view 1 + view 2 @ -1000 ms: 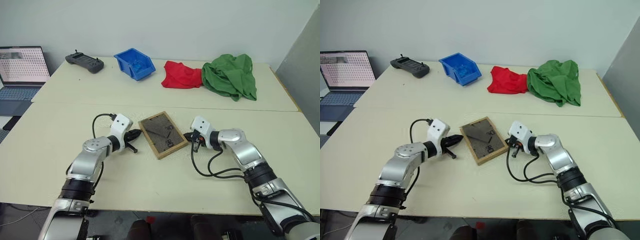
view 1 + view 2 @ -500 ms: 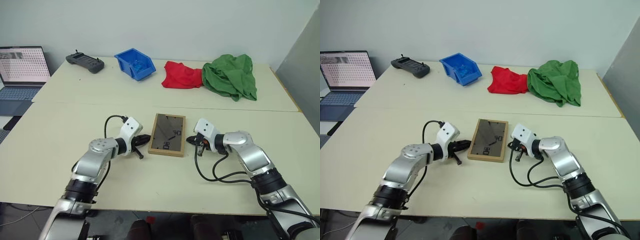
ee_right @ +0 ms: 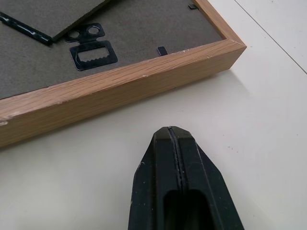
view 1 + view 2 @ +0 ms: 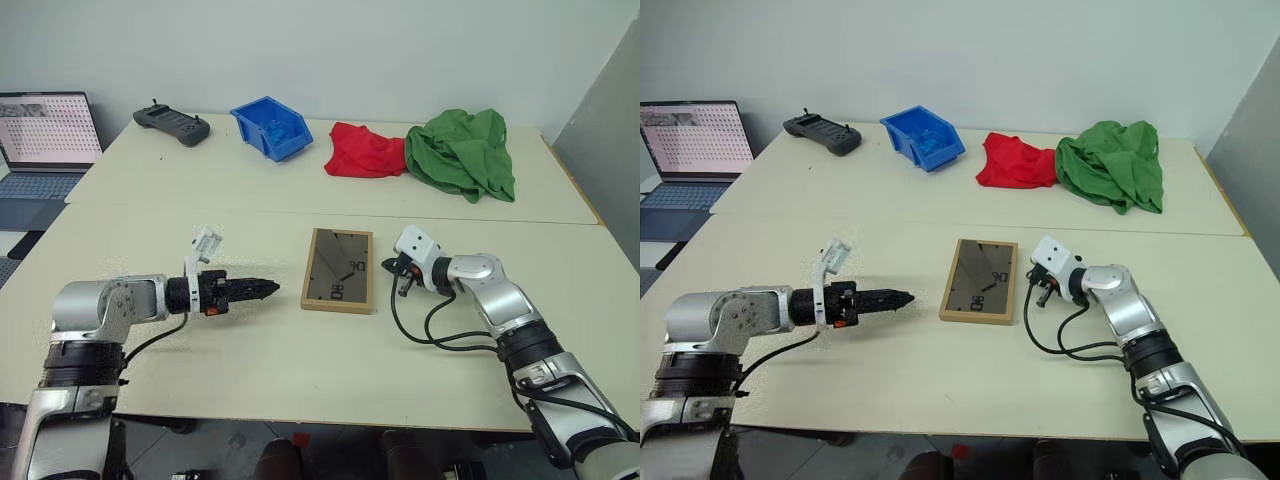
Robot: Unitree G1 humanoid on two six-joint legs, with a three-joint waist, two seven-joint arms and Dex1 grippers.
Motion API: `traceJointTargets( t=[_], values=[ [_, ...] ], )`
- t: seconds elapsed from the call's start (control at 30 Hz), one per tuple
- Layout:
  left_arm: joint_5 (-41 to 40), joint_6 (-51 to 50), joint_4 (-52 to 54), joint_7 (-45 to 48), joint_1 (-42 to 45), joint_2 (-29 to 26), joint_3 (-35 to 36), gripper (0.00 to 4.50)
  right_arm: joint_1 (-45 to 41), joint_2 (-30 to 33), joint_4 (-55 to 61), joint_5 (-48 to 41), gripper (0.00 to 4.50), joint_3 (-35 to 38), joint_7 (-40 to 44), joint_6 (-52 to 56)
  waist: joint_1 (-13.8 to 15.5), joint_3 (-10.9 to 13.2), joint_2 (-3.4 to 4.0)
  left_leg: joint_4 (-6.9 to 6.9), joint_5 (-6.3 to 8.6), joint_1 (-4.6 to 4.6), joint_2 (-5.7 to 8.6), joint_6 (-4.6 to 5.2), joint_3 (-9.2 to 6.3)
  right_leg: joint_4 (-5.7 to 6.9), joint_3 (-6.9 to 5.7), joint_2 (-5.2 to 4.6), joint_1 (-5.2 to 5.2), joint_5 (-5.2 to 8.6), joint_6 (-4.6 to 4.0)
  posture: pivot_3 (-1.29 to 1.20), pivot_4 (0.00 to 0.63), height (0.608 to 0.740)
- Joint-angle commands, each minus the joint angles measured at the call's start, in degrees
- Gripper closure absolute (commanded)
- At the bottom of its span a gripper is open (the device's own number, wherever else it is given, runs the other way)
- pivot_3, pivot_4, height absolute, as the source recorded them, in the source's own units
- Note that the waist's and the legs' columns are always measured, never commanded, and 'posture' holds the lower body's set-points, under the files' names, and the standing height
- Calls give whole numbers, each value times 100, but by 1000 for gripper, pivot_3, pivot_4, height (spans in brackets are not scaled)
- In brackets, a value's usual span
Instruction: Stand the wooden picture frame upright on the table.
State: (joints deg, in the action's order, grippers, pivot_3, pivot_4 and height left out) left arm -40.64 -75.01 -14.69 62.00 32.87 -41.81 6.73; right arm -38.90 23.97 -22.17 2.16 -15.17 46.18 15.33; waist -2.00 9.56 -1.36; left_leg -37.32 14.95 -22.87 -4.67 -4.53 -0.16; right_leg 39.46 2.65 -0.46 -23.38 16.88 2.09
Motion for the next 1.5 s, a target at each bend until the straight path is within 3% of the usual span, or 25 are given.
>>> traceJointTargets(
  t=[0.03,0.23,0.5,0.83,0.97,1.33,1.4,1.5],
  values=[
    [-206,-495,-524,313,299,-48,-183,1129,-39,-73,84,-79,4500,98,45,-63,-10,0,0,0,0,1,0,0,-1,0,0,0,0,0,0,0,150,740],
    [316,76,-1549,816,622,12,-957,50,70,-153,291,-47,4500,51,38,24,-39,0,0,2,-1,6,-1,-2,-1,5,-1,1,0,2,-4,0,150,740],
    [1179,1227,-3131,1406,1212,567,-1658,50,94,-490,462,43,4500,-89,-119,207,5,-15,21,-3,-2,20,1,0,-1,12,-2,0,15,3,-5,0,150,740],
    [1259,1000,-2889,1786,1346,1145,-1704,50,75,-722,559,121,4500,-90,-272,317,41,-32,42,-27,-1,12,6,2,-9,18,-4,-2,21,4,-4,0,150,740],
    [1299,1042,-2986,1601,1360,1169,-1479,617,187,-664,632,82,4500,-28,-277,386,29,-32,42,-35,0,4,6,3,-18,17,-10,-2,20,4,-4,0,150,740],
    [1242,1094,-2211,1086,861,1441,-1172,2979,297,-936,858,39,4500,-65,-455,619,22,-32,42,-35,1,1,5,5,-23,18,-12,0,17,4,-4,0,150,740],
    [1226,1304,-2192,897,875,1474,-937,3215,316,-852,903,46,4500,-2,-472,608,31,-32,42,-40,1,-1,5,5,-25,18,-14,-1,18,4,-4,0,150,740],
    [1134,1390,-2075,537,1091,1443,-517,3215,236,-501,889,46,4500,338,-580,517,36,-30,39,-44,1,-4,6,6,-27,20,-16,-1,18,4,-4,0,150,740]
  ],
)
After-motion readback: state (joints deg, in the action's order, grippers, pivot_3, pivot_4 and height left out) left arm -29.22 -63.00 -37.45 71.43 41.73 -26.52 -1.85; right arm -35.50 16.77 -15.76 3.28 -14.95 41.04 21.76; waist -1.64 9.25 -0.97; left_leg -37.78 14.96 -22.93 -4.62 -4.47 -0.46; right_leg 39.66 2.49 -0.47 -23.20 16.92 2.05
